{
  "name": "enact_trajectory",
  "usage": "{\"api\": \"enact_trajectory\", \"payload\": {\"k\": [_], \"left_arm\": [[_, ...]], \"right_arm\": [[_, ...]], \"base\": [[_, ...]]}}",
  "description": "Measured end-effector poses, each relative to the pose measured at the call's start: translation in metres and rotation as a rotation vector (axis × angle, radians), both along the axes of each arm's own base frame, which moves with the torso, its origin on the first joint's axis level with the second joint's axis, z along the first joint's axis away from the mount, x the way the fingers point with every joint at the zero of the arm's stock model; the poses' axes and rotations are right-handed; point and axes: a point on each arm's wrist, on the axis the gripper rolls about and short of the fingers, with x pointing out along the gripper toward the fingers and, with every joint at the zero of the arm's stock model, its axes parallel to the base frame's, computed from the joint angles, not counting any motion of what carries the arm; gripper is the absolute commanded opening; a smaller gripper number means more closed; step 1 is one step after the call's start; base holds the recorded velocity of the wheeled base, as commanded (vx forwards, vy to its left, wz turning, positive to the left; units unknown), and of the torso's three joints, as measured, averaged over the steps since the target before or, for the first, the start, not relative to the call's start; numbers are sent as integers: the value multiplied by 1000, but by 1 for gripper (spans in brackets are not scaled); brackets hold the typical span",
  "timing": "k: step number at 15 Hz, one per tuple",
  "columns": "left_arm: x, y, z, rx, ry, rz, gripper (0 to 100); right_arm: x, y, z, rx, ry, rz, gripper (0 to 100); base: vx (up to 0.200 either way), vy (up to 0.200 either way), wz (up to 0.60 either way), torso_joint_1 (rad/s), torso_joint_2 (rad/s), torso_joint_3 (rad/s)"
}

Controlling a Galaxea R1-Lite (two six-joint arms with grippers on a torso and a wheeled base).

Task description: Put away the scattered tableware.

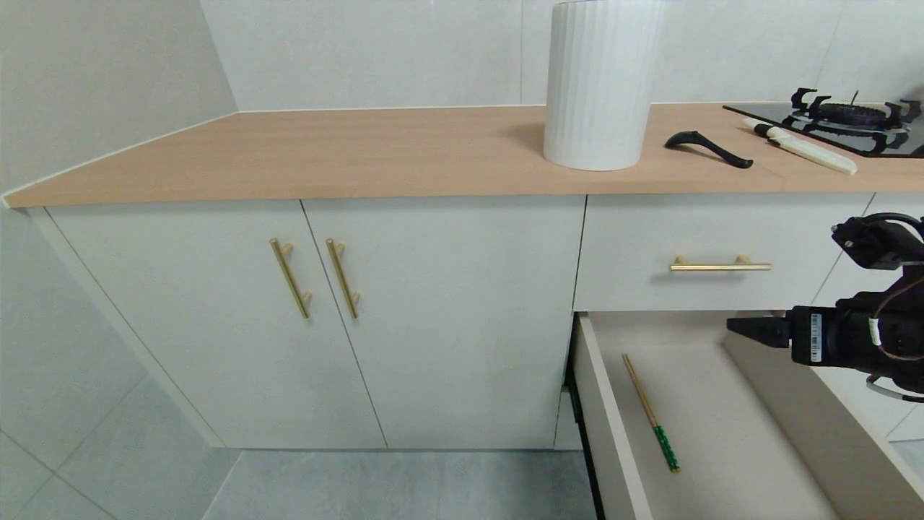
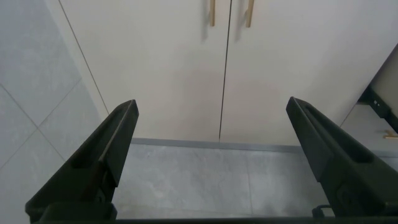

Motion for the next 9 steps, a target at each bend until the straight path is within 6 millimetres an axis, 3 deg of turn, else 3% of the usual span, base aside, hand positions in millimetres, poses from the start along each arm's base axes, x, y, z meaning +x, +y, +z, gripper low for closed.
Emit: {"api": "enact_trajectory", "payload": {"k": [7, 9], "left_arm": [[0, 0, 0, 0, 0, 0, 100], [0, 0, 0, 0, 1, 0, 100]], "right_arm": [[-19, -5, 15, -10, -76, 30, 100], [-22, -5, 18, -6, -90, 34, 100]], "base": [[0, 0, 0, 0, 0, 0], [0, 0, 0, 51, -264, -222]]}}
